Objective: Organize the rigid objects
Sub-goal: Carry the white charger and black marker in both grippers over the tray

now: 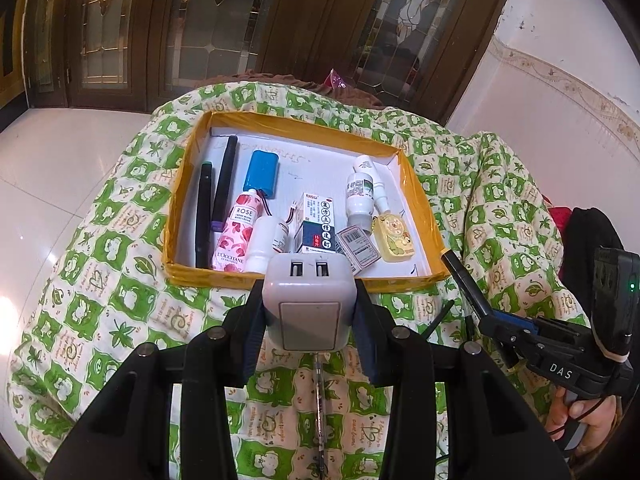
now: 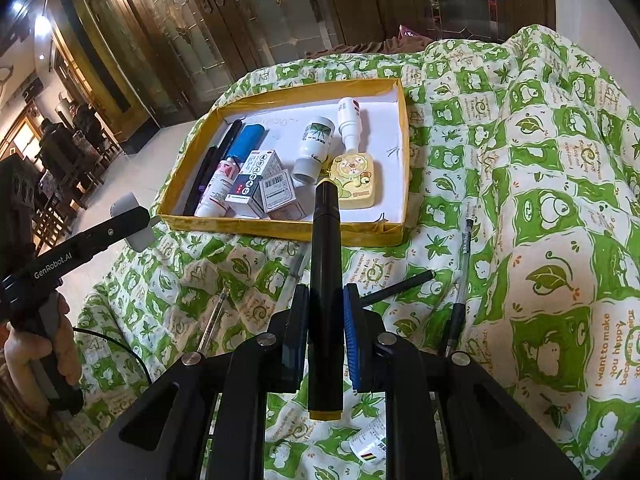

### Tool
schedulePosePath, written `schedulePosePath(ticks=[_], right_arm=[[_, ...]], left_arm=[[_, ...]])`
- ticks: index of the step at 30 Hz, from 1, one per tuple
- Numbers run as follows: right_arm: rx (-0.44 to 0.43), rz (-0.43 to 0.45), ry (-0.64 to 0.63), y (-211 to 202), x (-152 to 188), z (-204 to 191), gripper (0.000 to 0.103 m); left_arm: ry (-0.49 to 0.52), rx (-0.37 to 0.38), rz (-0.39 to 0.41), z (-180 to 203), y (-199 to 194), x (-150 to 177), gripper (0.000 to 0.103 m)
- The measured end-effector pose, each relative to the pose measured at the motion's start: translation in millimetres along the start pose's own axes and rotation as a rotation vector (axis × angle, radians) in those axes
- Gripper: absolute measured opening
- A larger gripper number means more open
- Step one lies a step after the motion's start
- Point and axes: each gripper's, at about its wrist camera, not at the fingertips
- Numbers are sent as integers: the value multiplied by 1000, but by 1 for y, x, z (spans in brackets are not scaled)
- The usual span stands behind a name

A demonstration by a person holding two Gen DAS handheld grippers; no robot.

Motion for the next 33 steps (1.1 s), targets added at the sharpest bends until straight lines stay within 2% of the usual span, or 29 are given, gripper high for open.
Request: schedulePosePath(ticks=[22, 33], right_arm=[[1, 25, -10, -2, -23, 5, 15], [3, 19, -17, 10, -39, 8, 15]], left_arm=[[24, -19, 9, -2, 9, -28, 37], [9, -29, 10, -13, 17, -39, 37]])
Point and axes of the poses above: each gripper's, at about its wrist camera, not at the fingertips, and y roughly the way its jaws point, z to its right, x to its underside, and after that the axes turned 4 degrees about -y, right-handed
